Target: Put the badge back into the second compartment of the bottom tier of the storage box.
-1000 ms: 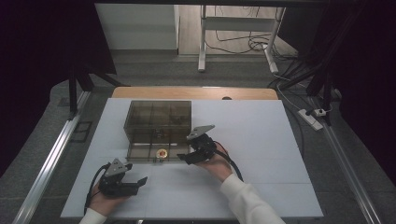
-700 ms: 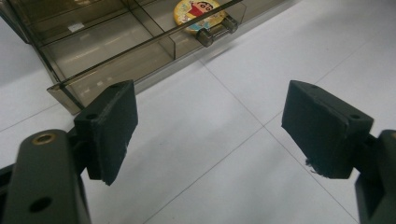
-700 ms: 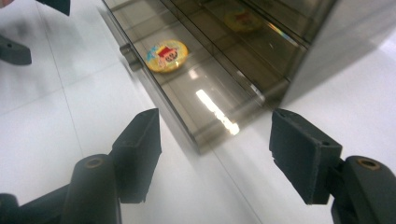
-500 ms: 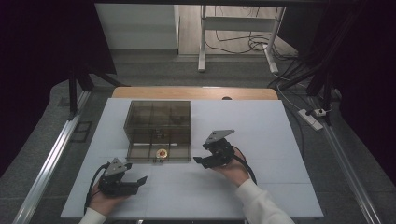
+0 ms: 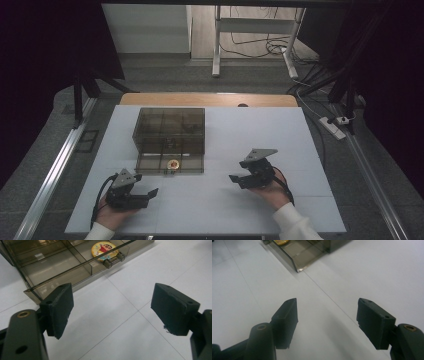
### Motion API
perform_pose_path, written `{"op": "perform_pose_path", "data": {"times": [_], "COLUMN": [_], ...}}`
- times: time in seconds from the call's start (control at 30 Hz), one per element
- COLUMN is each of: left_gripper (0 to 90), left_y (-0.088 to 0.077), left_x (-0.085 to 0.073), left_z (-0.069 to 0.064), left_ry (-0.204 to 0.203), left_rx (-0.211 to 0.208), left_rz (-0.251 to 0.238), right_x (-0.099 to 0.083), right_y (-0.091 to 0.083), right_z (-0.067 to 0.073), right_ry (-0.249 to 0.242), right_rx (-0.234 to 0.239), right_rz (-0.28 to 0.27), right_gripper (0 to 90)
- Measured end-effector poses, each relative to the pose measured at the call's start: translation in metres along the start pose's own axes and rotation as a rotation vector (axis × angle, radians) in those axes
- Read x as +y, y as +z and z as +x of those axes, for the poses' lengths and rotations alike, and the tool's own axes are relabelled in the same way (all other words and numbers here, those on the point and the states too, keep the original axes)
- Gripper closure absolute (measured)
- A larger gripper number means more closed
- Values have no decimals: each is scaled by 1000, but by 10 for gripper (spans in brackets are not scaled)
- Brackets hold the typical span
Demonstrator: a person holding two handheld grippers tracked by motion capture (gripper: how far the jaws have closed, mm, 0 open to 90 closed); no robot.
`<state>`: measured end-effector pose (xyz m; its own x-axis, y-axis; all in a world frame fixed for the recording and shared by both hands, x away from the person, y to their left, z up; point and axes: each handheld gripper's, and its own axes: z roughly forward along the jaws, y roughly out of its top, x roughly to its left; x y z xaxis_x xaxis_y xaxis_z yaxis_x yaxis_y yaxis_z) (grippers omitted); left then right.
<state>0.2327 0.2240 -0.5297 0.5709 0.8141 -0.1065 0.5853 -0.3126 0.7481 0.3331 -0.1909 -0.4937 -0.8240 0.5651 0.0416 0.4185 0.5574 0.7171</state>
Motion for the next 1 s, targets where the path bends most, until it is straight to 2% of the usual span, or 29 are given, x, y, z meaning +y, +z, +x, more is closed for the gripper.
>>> {"op": "perform_pose_path", "data": {"times": [0.27, 0.47, 0.63, 0.83, 1.0], "left_gripper": [196, 197, 197, 195, 192], "left_y": [0, -1, -1, -3, -4], "left_x": [2, 4, 7, 11, 13], "left_z": [0, 0, 0, -2, -4], "left_ry": [-5, -13, -12, -10, -11], "left_rx": [-4, -7, -13, -18, -32], "left_rz": [0, -7, -7, -14, -15], "right_x": [-24, -41, -57, -67, -67], "right_y": [-25, -39, -50, -57, -60], "right_z": [-12, -17, -24, -29, -29], "right_ry": [29, 25, 54, 68, 65], "right_rx": [-46, -74, -89, -103, -103], "right_rz": [-17, -25, -36, -42, -56], "right_gripper": [334, 329, 323, 316, 314]}}
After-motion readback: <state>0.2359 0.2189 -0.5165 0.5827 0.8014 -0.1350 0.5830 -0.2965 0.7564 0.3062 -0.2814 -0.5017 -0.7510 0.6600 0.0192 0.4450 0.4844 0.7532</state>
